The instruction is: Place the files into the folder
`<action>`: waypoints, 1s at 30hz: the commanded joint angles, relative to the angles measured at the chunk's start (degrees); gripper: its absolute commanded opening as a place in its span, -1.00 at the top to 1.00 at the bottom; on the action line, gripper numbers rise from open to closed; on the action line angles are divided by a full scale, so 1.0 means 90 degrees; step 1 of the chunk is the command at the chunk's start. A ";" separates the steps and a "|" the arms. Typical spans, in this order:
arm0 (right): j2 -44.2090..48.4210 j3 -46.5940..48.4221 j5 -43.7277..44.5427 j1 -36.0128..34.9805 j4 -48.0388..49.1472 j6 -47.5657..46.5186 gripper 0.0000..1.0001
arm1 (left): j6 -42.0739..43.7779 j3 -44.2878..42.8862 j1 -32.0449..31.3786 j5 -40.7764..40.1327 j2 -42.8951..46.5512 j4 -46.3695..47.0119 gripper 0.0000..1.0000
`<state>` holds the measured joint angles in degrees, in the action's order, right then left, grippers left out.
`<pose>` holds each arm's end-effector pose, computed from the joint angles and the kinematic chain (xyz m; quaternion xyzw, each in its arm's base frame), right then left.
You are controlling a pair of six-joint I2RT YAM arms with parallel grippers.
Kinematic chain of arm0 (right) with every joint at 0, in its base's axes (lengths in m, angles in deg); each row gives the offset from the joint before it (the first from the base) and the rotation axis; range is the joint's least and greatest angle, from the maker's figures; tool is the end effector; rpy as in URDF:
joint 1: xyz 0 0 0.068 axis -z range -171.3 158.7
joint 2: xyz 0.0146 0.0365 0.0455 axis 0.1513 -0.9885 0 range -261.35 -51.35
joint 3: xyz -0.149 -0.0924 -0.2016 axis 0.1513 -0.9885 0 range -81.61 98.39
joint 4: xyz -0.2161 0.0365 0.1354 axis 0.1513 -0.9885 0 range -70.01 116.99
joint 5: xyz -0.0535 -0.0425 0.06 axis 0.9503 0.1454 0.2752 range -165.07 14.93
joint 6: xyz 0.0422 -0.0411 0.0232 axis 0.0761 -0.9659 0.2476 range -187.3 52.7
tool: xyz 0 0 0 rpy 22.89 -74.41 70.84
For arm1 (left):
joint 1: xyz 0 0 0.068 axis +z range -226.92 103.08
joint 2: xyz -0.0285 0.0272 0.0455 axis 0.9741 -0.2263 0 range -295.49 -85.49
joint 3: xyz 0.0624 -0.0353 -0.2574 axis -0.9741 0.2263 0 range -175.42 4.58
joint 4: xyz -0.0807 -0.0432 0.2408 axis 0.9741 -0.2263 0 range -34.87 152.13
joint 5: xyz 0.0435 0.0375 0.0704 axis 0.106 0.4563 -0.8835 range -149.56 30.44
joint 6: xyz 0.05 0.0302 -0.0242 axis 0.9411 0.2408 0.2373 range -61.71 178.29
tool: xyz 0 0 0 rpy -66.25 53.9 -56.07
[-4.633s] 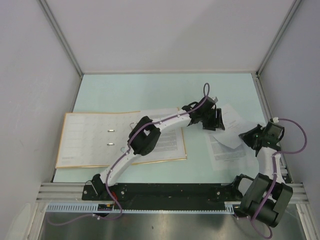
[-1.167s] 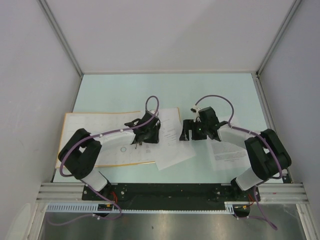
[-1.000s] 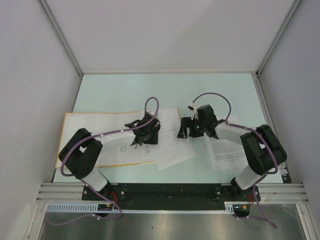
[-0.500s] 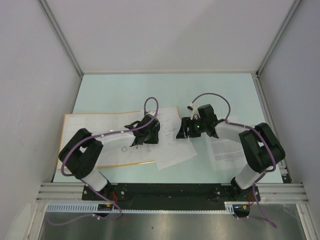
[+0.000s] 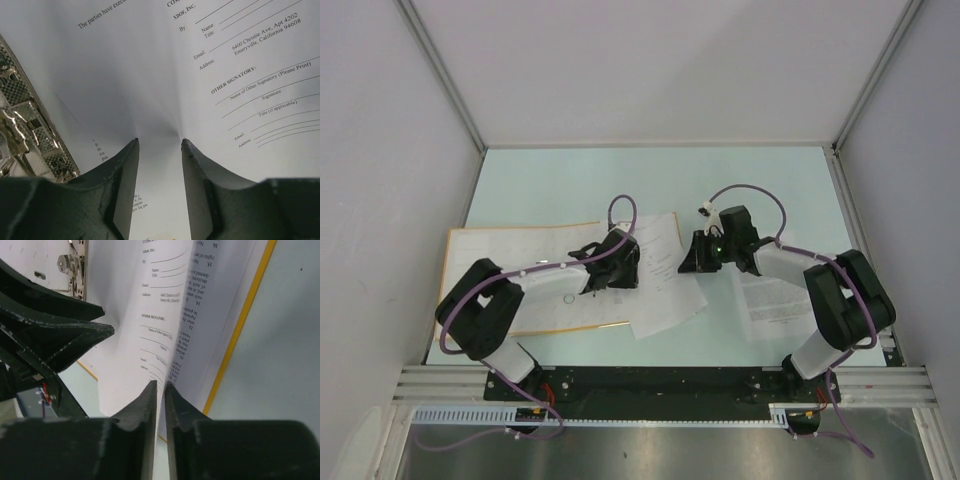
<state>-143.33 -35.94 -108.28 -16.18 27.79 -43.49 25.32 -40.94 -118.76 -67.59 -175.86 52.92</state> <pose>0.2783 0.1584 0.1569 -0.1164 0.8859 0.3905 0.2215 0.2329 -0.1992 0.1456 0.0519 0.9477 -0.1340 0.2849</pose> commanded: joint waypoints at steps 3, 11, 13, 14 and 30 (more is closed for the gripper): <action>-0.0229 0.0091 0.0125 -0.0116 0.0292 0.0186 1.00 | 0.0167 -0.0420 -0.0038 -0.0153 0.0587 -0.0733 -0.14; 0.0288 -0.0055 0.1355 -0.0135 0.0126 0.0604 1.00 | 0.0548 -0.1328 0.0127 -0.0113 0.1232 -0.1866 -0.31; 0.0338 -0.0230 0.1522 -0.0126 0.0350 0.0791 1.00 | 0.0645 -0.1465 0.0293 -0.0172 0.1193 -0.2217 -0.27; 0.0367 -0.0279 0.1590 -0.0145 0.0438 0.0917 1.00 | 0.0665 -0.1601 0.0342 -0.0249 0.1145 -0.2344 -0.24; 0.0259 -0.0368 0.2040 -0.0487 0.1103 0.1397 1.00 | 0.0383 -0.1925 0.0665 -0.1451 -0.0271 -0.2639 0.24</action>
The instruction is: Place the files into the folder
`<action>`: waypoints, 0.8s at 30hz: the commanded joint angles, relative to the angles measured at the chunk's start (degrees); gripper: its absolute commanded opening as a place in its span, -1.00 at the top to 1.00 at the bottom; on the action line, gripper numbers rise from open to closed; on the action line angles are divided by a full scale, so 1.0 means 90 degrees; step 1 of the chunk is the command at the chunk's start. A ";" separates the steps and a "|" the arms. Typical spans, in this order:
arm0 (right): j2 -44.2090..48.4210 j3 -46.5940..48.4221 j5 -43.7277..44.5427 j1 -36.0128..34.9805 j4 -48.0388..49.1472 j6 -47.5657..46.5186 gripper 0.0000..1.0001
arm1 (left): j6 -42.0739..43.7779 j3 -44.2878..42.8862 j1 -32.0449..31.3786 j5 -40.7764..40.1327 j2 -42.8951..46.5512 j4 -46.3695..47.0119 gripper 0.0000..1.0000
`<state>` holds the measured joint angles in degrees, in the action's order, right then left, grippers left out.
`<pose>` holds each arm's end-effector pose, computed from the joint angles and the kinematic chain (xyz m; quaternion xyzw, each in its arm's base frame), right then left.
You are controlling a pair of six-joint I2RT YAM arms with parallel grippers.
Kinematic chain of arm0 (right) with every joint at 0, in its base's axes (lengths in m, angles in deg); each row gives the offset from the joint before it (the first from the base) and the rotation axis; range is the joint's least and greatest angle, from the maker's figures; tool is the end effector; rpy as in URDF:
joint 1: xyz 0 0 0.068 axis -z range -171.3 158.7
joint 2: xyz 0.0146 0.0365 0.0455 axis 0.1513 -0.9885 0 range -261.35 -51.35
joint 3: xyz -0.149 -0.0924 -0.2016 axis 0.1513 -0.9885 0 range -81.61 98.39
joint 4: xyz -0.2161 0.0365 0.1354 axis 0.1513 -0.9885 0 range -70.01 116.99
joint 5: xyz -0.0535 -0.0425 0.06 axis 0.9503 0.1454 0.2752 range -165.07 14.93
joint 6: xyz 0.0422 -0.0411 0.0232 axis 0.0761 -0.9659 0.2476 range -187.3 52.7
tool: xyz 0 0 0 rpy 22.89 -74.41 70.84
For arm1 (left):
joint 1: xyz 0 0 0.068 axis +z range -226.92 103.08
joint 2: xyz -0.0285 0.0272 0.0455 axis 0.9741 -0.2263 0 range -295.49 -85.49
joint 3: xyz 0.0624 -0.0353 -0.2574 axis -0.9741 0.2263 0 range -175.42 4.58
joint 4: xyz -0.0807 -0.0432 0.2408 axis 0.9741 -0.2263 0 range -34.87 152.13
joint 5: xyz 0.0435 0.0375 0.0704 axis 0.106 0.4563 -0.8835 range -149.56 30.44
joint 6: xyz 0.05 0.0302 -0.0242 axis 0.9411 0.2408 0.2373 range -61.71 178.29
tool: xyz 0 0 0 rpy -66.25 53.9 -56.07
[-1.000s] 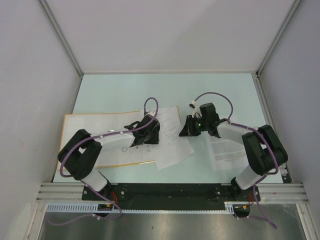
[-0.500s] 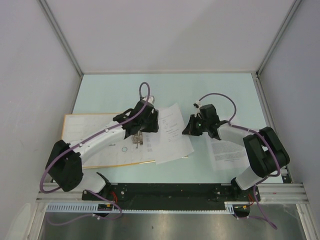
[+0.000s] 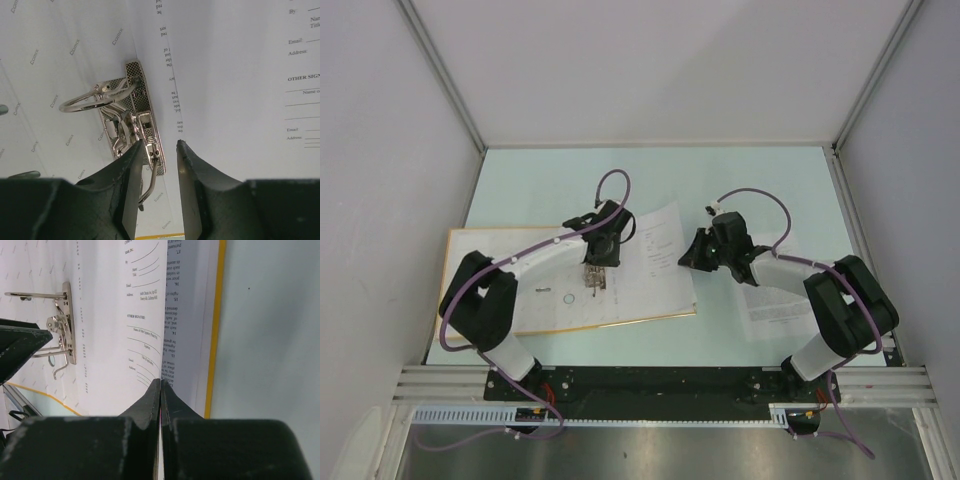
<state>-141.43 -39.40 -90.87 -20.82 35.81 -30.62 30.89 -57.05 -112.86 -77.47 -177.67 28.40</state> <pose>0.2722 0.1693 0.1572 -0.0031 0.8962 0.3366 0.2892 0.2679 -0.1756 0.1925 0.0372 0.9629 0.0138 0.2668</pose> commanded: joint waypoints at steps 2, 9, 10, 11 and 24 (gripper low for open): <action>0.0087 -0.0003 0.0133 0.0008 0.0192 -0.0072 1.00 | -0.0402 -0.0087 0.0019 -0.0373 -0.0167 0.0154 0.24; 0.0175 -0.0042 0.0124 -0.0001 0.0182 -0.0082 1.00 | -0.0754 -0.0106 0.0029 -0.0510 -0.0548 0.0223 0.32; 0.0156 -0.0042 0.0114 -0.0001 0.0173 -0.0082 1.00 | -0.0793 -0.0096 0.0029 -0.0510 -0.0578 0.0223 0.34; 0.0165 -0.0052 0.0114 -0.0001 0.0163 -0.0082 1.00 | -0.0861 -0.0096 0.0029 -0.0519 -0.0607 0.0242 0.35; 0.0205 -0.0072 0.0114 0.0037 0.0123 -0.0160 1.00 | -0.1174 -0.0145 0.0029 -0.0822 -0.0822 0.0213 0.25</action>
<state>-141.02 -39.62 -90.49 -20.71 35.46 -31.23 22.52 -57.05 -112.82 -82.46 -184.73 29.84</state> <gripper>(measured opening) 0.009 0.369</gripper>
